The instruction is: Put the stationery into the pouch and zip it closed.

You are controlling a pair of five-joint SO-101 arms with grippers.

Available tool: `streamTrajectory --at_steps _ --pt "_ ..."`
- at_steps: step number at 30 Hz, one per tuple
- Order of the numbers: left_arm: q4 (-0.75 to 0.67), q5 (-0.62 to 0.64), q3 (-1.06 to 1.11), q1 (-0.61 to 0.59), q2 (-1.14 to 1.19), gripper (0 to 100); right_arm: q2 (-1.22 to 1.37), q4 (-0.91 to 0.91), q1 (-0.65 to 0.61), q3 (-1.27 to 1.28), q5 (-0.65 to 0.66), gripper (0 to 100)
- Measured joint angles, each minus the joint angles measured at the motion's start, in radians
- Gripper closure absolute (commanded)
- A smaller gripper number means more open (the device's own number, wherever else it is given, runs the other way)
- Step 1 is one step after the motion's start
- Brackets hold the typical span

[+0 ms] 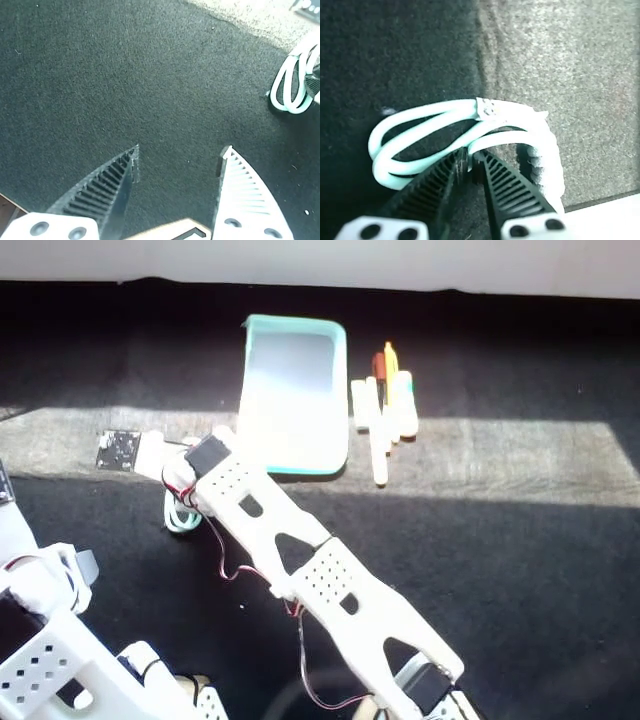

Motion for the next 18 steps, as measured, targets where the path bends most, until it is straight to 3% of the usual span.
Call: streamTrajectory --at_steps 8,14,18 --pt "0.000 0.000 0.000 0.000 0.000 74 -0.015 0.000 0.094 -0.143 -0.169 99.3" --pt "-0.032 0.000 0.000 0.002 0.000 74 -0.192 0.002 0.172 -0.143 -0.316 99.3" --pt "-0.084 0.000 0.000 0.000 0.000 74 -0.321 0.060 0.196 -0.143 -0.342 99.3"
